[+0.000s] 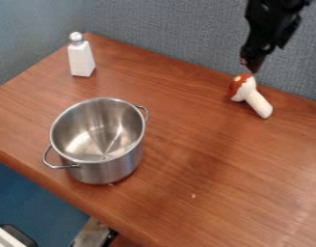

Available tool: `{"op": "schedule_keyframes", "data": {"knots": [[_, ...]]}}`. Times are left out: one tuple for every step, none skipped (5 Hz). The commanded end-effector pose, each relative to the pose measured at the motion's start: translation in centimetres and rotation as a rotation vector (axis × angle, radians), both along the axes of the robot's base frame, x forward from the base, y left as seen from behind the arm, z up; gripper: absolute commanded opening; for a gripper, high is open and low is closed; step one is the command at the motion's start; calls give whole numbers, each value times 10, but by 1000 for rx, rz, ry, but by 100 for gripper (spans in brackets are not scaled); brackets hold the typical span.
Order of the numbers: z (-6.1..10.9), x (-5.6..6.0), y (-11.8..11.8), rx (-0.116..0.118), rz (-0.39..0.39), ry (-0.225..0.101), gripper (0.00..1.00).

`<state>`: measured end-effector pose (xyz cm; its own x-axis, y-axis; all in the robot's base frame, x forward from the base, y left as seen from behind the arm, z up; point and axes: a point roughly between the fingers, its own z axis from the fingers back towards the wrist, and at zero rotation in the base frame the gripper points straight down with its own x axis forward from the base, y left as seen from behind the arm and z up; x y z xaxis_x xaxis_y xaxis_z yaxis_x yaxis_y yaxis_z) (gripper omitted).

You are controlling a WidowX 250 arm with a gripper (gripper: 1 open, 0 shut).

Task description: Put the mushroom in the metal pot

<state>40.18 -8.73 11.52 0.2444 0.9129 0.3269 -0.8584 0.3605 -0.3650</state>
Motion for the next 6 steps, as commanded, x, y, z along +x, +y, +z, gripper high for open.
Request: {"op": "schedule_keyframes", "data": {"knots": [[14,17,-20,50,-88,-70,100],[-24,30,-14,70,-182,-83,100],[-54,44,0,62,-249,-98,100],[-84,46,9,51,-334,-113,100],[-95,42,29,69,-309,-112,100],[-104,40,47,93,-291,-105,100]]}}
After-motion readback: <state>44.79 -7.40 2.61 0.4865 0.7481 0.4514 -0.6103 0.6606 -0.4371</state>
